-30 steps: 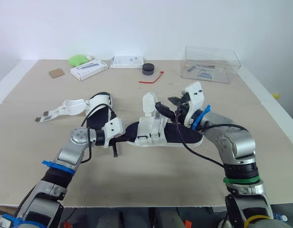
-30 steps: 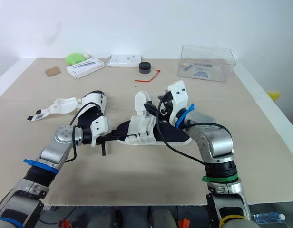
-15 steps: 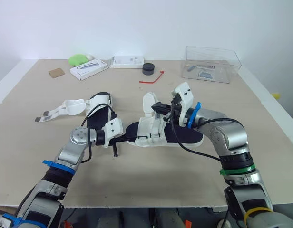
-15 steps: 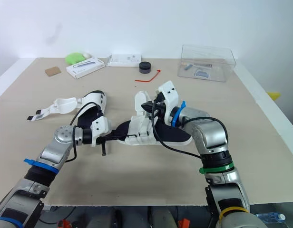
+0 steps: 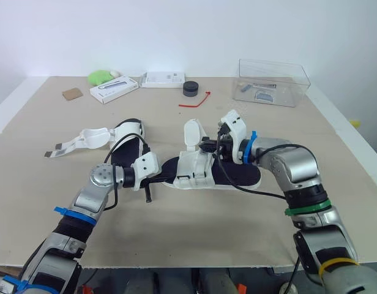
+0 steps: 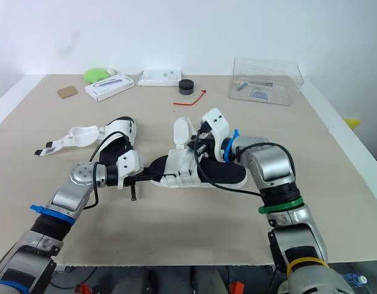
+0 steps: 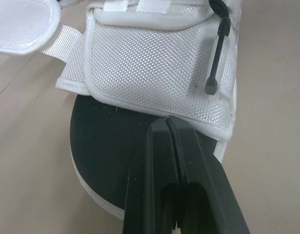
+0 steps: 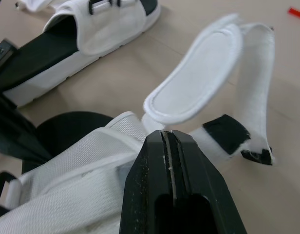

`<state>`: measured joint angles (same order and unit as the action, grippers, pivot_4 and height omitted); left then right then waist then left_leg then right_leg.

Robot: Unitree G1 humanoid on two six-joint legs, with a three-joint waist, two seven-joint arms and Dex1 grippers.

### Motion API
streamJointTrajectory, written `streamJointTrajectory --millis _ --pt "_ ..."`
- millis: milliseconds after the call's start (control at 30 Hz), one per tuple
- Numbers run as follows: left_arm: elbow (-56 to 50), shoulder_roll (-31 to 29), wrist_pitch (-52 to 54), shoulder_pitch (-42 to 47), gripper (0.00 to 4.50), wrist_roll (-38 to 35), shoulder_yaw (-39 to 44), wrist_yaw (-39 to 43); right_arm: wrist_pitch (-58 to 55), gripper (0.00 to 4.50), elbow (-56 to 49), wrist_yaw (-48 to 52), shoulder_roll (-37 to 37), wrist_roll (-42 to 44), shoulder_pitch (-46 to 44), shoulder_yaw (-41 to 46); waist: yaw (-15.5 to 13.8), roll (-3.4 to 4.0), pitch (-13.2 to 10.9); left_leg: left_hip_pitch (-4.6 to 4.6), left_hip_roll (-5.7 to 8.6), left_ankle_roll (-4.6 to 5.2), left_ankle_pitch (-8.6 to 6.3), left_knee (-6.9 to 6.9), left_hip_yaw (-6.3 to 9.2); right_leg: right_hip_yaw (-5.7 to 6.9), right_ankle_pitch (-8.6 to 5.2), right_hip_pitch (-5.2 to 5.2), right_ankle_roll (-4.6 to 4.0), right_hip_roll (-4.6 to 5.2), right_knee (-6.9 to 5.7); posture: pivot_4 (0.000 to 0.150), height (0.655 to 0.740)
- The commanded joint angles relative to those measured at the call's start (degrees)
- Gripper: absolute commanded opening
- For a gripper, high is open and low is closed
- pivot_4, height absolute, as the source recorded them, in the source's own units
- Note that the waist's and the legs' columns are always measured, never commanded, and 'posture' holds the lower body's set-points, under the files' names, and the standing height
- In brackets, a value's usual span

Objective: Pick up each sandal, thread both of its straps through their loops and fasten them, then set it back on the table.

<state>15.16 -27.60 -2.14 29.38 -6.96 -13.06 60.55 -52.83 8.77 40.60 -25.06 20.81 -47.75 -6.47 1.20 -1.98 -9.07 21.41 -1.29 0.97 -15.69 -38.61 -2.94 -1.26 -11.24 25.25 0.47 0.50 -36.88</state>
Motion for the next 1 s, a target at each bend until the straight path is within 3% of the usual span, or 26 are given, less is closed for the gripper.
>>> streamJointTrajectory --millis 33,267,300,1000 --pt "1.85 -0.36 1.14 -1.00 0.00 2.34 -1.36 -0.27 -4.93 0.98 2.81 -0.37 1.20 3.38 -5.74 4.54 -0.01 0.01 0.00 0.02 0.00 0.00 0.00 0.00 0.01 0.01 0.00 0.01 0.00 0.00 0.00 0.150 0.7400" --pt "1.66 -0.35 1.09 -0.85 0.00 2.38 -1.38 -0.26 -5.52 4.23 11.77 0.04 3.08 3.28 -11.42 5.38 -0.01 0.01 0.00 0.05 0.00 0.00 0.00 0.05 0.03 0.03 -0.02 0.02 -0.04 0.03 0.03 0.150 0.7400" --pt "1.55 -0.42 1.09 -0.94 0.00 2.39 -1.35 -0.29 -5.55 4.43 12.80 0.04 3.25 3.24 -11.76 5.41 -0.01 0.01 0.00 0.05 0.00 0.00 0.00 0.05 0.03 0.03 -0.02 0.02 -0.05 0.03 0.04 0.150 0.7400" --pt "-0.84 -1.59 2.25 -3.03 0.00 2.25 -0.46 -1.32 -4.33 4.43 30.08 5.99 10.34 2.37 -20.27 4.91 0.18 0.04 -0.02 0.10 -0.11 0.01 -0.01 0.15 0.04 0.03 -0.06 0.09 -0.15 0.01 0.06 0.150 0.7400"
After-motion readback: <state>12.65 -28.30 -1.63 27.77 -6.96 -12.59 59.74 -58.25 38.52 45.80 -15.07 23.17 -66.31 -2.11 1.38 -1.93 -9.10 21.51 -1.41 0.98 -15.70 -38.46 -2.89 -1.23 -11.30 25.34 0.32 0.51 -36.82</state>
